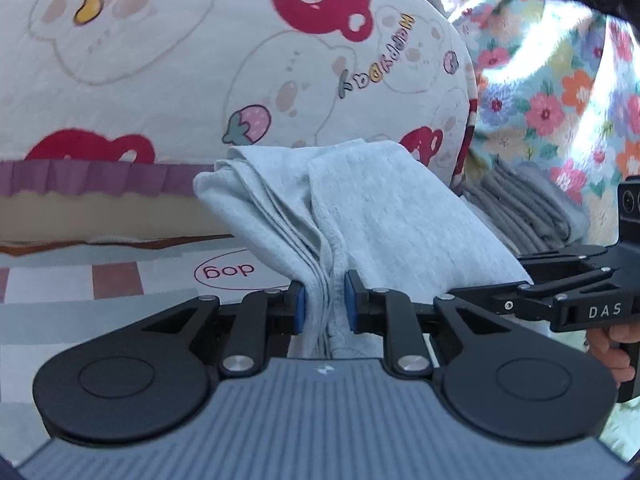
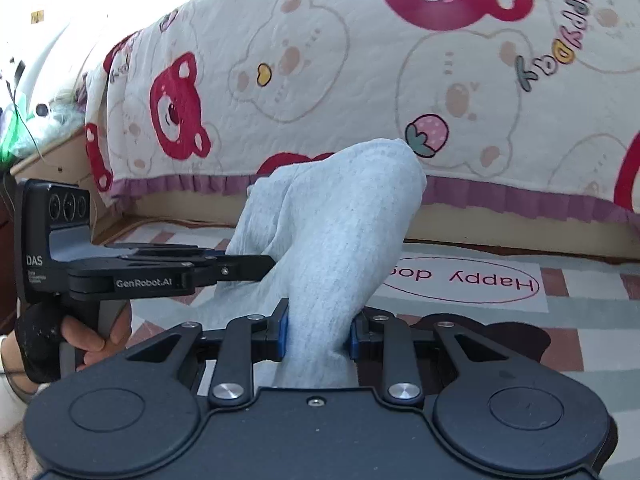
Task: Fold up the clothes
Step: 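Carry the folded grey shirt with both grippers onto the clothes stack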
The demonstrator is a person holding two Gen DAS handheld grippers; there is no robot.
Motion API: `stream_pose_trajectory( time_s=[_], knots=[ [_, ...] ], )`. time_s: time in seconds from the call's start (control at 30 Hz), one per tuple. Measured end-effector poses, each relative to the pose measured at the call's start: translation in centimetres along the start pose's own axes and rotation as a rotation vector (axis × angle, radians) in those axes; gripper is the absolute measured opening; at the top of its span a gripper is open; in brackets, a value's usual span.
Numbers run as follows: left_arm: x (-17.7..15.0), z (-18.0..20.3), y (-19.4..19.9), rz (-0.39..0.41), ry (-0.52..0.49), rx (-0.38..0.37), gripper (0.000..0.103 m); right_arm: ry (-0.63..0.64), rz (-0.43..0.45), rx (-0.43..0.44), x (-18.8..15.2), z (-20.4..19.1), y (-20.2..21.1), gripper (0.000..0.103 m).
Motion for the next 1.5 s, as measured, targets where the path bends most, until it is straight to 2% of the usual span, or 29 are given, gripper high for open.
stream_pose_trajectory(
  time_s=[0.1, 0.17, 0.27, 0.4, 0.47, 0.53, 0.67, 0.83, 0.93, 1.03, 1.13, 1.2, 1.27, 1.37, 1.4, 1.43, 1.5],
  knots=[
    [0.3, 1.9, -0.3, -0.002, -0.009, 0.015, 0.019, -0.024, 0.037, 0.021, -0.9, 1.2, 1.3, 0.031],
    [1.3, 3.6, -1.2, -0.042, -0.027, 0.054, 0.019, -0.038, 0.066, 0.021, -1.7, 2.2, 2.5, 0.031],
    [2.6, 6.2, -2.6, -0.052, -0.052, 0.05, 0.019, -0.058, 0.111, 0.016, -2.9, 3.8, 4.4, 0.031],
    [4.5, 11.5, -5.6, -0.066, -0.173, 0.087, 0.018, -0.083, 0.169, 0.009, -4.4, 6.9, 7.2, 0.031],
    [5.8, 14.0, -7.4, -0.069, -0.201, 0.077, 0.018, -0.11, 0.198, 0.016, -4.8, 9.0, 8.7, 0.031],
    [8.0, 16.3, -9.5, -0.07, -0.209, 0.04, 0.019, -0.126, 0.228, 0.008, -5.1, 11.4, 10.5, 0.031],
    [13.1, 21.6, -14.3, -0.047, -0.226, -0.059, 0.019, -0.139, 0.269, -0.064, -4.3, 16.4, 15.6, 0.031],
    [20.1, 29.3, -21.7, -0.027, -0.353, -0.137, 0.018, -0.151, 0.278, -0.172, -2.0, 24.1, 23.7, 0.031],
    [24.5, 32.5, -25.4, -0.056, -0.33, -0.224, 0.018, -0.17, 0.263, -0.21, -0.8, 28.9, 28.6, 0.031],
    [28.2, 32.6, -30.5, -0.122, -0.198, -0.394, 0.018, -0.22, 0.241, -0.225, 0.2, 34.4, 32.4, 0.031],
    [29.4, 35.2, -34.6, -0.162, -0.189, -0.436, 0.018, -0.261, 0.222, -0.232, 0.3, 39.6, 34.6, 0.031],
    [29.3, 36.0, -37.3, -0.198, -0.183, -0.426, 0.017, -0.28, 0.213, -0.234, 0.2, 42.9, 35.4, 0.031],
    [28.0, 36.6, -39.6, -0.219, -0.208, -0.366, 0.017, -0.277, 0.185, -0.283, -0.5, 45.0, 34.3, 0.031],
    [25.5, 36.6, -42.4, -0.223, -0.272, -0.243, 0.012, -0.294, 0.124, -0.34, -1.8, 47.2, 30.4, 0.034],
    [24.7, 36.1, -43.4, -0.221, -0.292, -0.242, 0.012, -0.305, 0.137, -0.354, -2.7, 47.8, 29.5, 0.035],
    [24.2, 35.1, -44.0, -0.218, -0.269, -0.275, 0.012, -0.321, 0.159, -0.365, -3.7, 48.5, 28.7, 0.038],
    [24.0, 33.2, -45.1, -0.22, -0.229, -0.355, 0.012, -0.385, 0.261, -0.314, -5.5, 49.9, 28.4, 0.041]
  ],
)
Point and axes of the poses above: each gripper's, at about its wrist camera, not at the fingertips, and y roughly against the way its jaws point, z to its right, x to its top, the point moved 1 cm from there along -y, roughly the way its jaws point, and after that the axes turned 15 degrees about -z, right-handed, at the moved point
